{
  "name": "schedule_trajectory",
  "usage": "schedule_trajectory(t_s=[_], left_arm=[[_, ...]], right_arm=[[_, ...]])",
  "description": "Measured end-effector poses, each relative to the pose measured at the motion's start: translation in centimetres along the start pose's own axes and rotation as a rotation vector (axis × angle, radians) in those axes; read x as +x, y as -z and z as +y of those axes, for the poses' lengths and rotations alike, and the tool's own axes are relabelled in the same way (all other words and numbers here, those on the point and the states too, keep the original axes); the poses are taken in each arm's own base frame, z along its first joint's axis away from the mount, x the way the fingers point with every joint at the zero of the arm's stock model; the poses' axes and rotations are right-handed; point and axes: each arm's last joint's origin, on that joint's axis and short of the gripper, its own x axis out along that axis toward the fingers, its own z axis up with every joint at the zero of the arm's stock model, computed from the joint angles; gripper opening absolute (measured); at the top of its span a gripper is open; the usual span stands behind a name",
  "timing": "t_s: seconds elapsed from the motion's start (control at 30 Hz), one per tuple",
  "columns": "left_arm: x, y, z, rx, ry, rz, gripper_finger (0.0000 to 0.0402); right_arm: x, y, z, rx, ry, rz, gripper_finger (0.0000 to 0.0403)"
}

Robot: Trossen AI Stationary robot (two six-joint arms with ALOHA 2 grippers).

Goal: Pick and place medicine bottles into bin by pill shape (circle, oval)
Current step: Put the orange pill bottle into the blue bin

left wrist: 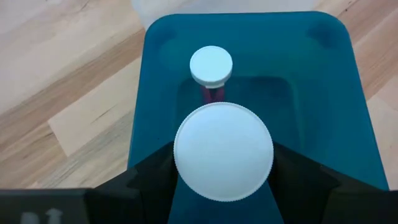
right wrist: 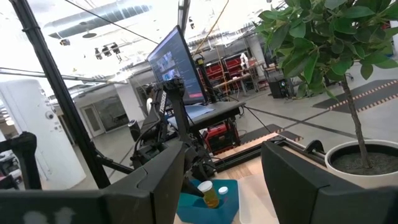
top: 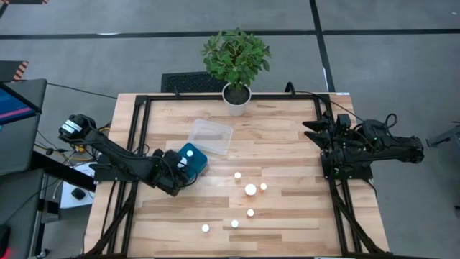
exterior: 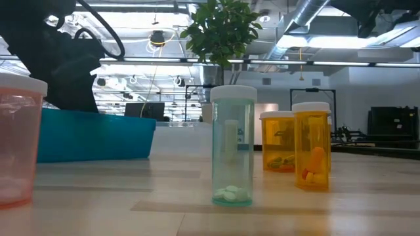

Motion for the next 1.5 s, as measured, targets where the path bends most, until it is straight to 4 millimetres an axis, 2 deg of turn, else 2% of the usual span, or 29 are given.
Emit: schedule_trajectory(t_s=[1.5], left_arm=[[0.03, -0.01, 0.14, 0.01, -0.014, -0.006, 0.0217]], right_arm=[[0.0, 0.0, 0.0, 0.0, 0.0, 0.0, 0.0224]])
